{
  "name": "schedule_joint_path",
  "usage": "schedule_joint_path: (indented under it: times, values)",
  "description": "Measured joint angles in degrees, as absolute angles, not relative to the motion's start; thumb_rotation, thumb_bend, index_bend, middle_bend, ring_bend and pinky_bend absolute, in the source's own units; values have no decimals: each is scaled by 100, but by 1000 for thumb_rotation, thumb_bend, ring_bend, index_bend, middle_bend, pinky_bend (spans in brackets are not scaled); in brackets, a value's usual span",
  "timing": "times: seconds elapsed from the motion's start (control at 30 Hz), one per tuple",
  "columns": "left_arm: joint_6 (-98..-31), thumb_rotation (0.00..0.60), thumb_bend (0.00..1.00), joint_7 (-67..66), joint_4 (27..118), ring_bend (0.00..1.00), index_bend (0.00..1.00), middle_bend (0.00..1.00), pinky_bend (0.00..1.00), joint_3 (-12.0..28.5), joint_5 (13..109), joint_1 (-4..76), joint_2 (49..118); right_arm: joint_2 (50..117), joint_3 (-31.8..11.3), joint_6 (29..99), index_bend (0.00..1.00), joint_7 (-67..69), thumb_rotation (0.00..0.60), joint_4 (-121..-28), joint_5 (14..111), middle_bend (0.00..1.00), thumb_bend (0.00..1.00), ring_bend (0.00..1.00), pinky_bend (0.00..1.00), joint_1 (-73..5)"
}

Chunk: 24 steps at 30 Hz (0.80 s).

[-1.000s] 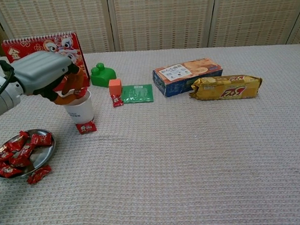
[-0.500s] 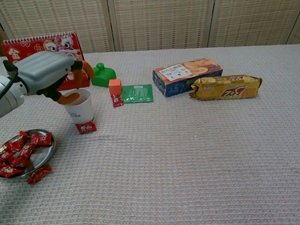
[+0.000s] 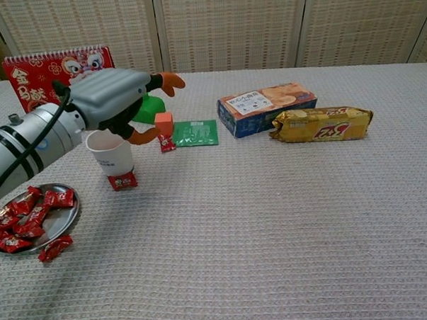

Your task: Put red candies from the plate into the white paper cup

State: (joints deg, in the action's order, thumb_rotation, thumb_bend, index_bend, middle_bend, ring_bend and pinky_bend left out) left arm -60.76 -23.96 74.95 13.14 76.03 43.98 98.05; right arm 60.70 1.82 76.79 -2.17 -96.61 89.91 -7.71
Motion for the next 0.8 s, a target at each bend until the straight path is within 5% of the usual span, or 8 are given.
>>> schedule_joint_path:
  times: [0.2, 0.8]
  values:
    - [-5971, 600, 406, -2823, 7260, 760, 219, 248, 1000, 1269, 7421, 4504, 10126, 6071, 213, 7639, 0, -212, 600, -9663, 9048, 0, 57, 0, 49, -790]
    - [-5999, 600, 402, -4199, 4470, 884, 285, 342, 1000, 1598, 6957, 5292, 12032, 6010, 235, 7577, 0, 5, 600, -9617, 9082, 0, 57, 0, 49, -842]
